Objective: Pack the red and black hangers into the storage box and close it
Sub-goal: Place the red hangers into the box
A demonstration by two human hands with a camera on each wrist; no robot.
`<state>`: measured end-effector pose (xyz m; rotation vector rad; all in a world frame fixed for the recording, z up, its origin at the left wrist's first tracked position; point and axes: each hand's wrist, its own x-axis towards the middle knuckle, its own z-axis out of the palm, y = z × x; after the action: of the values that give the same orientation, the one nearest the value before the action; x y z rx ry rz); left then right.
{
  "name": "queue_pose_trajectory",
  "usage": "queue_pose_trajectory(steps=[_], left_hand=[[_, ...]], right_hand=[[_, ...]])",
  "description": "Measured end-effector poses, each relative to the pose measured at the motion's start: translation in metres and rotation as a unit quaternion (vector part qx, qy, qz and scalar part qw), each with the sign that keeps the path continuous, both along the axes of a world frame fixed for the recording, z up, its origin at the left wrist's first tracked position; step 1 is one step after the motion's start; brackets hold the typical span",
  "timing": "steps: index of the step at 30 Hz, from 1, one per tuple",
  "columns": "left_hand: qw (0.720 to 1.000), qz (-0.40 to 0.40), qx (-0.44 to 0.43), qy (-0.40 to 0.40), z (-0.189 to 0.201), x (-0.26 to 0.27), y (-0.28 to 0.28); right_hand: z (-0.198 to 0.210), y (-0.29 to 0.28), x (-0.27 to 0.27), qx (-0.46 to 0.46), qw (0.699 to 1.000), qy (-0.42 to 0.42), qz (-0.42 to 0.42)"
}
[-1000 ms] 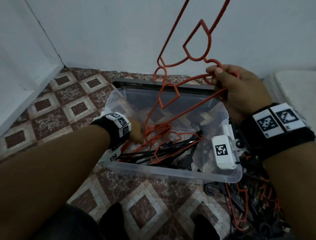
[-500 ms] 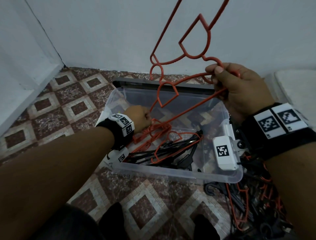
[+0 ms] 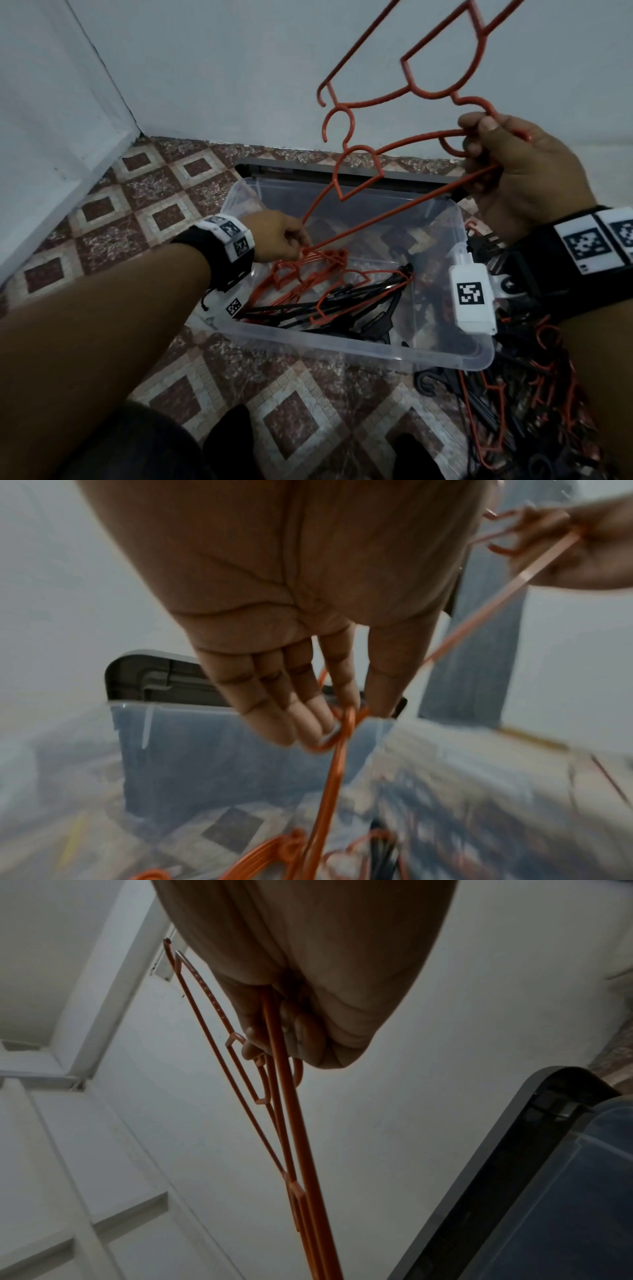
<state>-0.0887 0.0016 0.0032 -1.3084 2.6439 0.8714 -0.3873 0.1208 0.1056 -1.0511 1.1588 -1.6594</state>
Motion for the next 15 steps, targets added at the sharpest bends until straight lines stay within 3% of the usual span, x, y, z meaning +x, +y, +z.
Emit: queue_pose_trajectory(steps=[3, 8, 15], left_hand=[[0.996, -0.036, -0.08, -0.026, -0.009, 0.0, 0.01], [0.993, -0.009, -0.113, -0.034, -0.012, -0.015, 0.012], [0.982, 0.046, -0.18, 0.027, -0.013, -0.034, 0.015]], right_hand=[[-0.001, 0.002, -0.005, 0.009, 1.0, -0.01, -0.009], [-0.003, 0.003, -0.002, 0.013, 1.0, 0.023, 0.011], [-0.008, 0.0, 0.01, 0.016, 0.997, 0.056, 0.04]])
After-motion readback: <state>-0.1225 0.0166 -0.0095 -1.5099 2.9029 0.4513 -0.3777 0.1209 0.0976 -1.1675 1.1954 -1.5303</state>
